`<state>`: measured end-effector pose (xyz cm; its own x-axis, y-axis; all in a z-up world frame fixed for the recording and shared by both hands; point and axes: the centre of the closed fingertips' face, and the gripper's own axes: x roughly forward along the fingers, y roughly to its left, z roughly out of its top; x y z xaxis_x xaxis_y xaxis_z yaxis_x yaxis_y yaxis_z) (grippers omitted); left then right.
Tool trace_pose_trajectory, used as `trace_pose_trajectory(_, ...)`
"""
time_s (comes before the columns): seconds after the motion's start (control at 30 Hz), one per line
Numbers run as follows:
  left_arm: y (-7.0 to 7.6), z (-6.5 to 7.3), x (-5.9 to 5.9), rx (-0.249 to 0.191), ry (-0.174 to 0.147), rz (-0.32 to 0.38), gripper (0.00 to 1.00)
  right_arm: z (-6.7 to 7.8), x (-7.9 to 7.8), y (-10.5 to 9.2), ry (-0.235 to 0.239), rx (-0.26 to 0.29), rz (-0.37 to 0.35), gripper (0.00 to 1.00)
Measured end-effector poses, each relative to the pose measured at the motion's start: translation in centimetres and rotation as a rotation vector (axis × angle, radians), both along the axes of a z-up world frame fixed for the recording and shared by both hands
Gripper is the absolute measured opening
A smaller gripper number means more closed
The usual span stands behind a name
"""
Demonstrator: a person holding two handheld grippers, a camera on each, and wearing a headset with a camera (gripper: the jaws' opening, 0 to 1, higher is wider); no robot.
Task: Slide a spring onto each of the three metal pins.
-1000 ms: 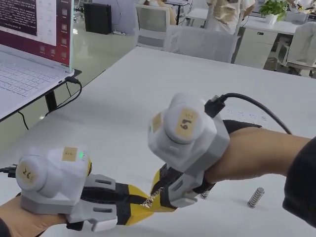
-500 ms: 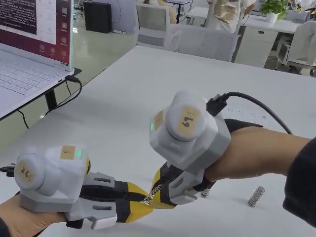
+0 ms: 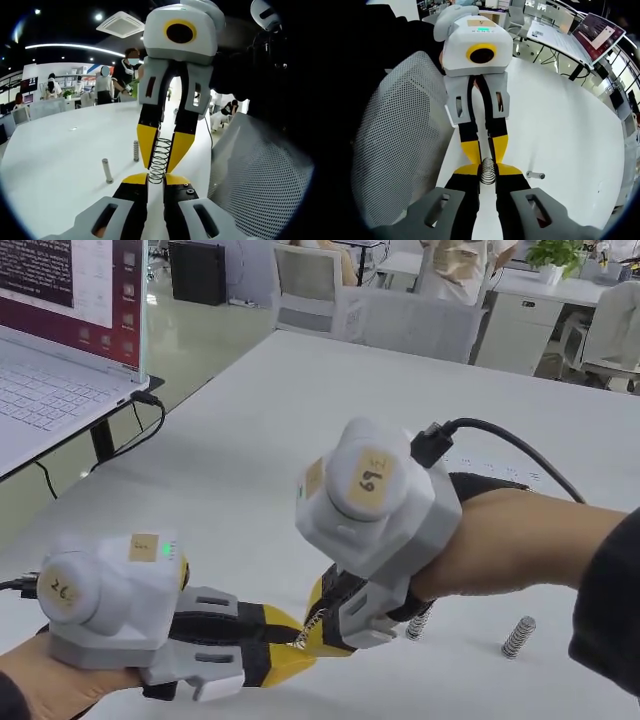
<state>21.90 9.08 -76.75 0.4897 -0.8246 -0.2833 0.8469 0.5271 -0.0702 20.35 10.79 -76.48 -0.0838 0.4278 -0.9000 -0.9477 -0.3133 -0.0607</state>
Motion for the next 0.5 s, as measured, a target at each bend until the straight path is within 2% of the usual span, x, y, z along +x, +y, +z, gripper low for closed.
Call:
trace_pose_trajectory(0.2,-0.06,-0.26,0.08,0.014,0.001,-0.001,0.05,-0.19,-0.02,-0.2,0.003,-0.014,0.001,0.09)
trace_pose_trajectory(0.5,0.19,-0.52,0.2,0.033,0.003,0.016,0.18,-0.15,0.26,-0.41,0.004,-0.017,-0.004,0.09)
